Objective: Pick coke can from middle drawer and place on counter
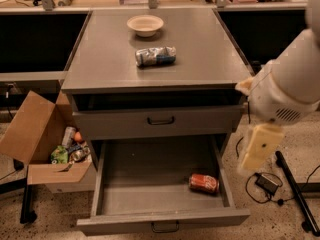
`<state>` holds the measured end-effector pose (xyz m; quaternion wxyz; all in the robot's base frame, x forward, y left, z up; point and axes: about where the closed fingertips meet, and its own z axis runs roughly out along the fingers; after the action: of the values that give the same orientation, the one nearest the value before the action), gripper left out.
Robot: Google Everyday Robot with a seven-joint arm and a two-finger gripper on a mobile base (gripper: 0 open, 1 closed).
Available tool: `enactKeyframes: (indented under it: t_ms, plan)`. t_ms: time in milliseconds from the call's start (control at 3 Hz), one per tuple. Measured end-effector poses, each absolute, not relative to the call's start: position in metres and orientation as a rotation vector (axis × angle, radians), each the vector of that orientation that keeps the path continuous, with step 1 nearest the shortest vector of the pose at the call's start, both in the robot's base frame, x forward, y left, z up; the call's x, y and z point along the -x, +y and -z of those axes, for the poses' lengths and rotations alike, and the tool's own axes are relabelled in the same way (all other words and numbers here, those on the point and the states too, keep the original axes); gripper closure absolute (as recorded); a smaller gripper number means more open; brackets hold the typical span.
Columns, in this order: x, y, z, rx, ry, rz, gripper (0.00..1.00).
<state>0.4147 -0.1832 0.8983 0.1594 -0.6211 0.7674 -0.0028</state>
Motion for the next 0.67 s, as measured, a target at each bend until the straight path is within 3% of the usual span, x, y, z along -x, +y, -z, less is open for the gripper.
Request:
enactKeyframes:
  t_ms: [667]
  plan:
    - [-0.376, -0.172, -0.795, 1.838, 2.265, -0.084, 0.0]
